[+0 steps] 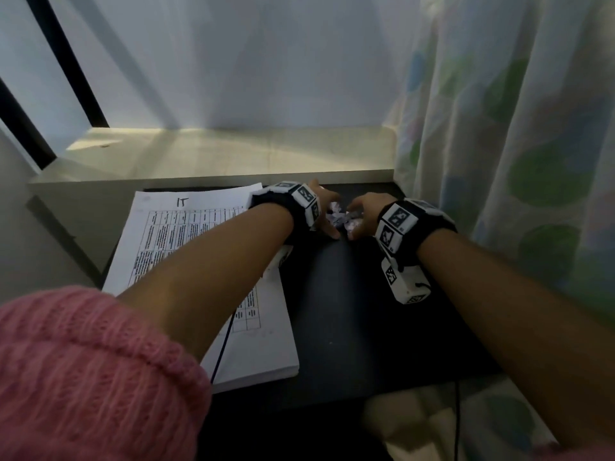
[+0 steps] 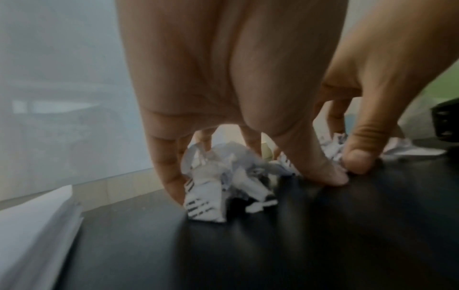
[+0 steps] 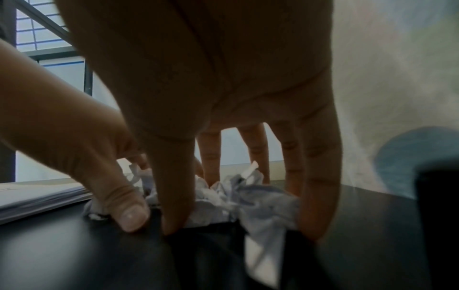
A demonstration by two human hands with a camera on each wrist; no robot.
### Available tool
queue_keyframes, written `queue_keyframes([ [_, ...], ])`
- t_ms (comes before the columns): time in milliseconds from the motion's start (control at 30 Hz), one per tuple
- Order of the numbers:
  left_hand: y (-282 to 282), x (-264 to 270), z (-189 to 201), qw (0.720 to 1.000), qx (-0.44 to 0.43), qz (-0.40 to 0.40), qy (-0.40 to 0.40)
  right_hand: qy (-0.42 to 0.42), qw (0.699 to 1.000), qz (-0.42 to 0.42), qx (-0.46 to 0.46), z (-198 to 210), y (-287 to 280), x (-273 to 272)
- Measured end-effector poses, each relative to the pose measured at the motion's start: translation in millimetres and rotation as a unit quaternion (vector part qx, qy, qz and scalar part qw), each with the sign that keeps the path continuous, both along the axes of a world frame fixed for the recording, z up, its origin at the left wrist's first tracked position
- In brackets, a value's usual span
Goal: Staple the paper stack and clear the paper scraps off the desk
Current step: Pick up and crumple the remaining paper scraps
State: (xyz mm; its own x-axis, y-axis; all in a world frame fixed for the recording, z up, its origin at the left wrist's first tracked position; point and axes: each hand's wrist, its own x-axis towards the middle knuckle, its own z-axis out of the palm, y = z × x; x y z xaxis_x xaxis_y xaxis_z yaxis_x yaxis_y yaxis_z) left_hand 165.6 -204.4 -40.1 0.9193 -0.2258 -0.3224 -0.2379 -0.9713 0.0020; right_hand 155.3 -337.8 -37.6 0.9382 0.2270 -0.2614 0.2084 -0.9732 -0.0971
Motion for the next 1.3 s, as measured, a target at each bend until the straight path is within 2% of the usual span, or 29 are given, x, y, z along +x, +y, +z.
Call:
queue_keyframes([
  [133,-7,-4,0,0.999,0.006,-0.036,0.016,-0.008,1.000,-0.009,0.020,1,6,-5],
  [367,-11,-14,-6,0.999,0.004,-0.049,-0.016,-0.029,0.995,-0.049,0.081,-3,11,-21],
  [533,5,-32,12,1.000,-0.016,0.008,0.005,-0.033,0.979,-0.103,0.173,6,0,-28],
  [633,17,-42,18,0.999,-0.024,0.024,0.008,-0.048,0.974,-0.113,0.192,16,-11,-31],
  [800,15,-59,14,1.000,0.007,0.002,0.006,-0.068,0.974,-0.112,0.187,22,-9,-32],
  [967,11,-60,12,0.999,-0.022,-0.023,-0.028,-0.072,0.973,-0.082,0.205,25,12,-21],
  [1100,27,-51,15,0.997,-0.054,0.011,-0.054,-0.031,0.985,-0.043,0.167,17,31,0],
  [1300,45,-47,9,0.999,-0.016,0.013,-0.046,0.017,0.994,0.006,0.104,6,46,13],
])
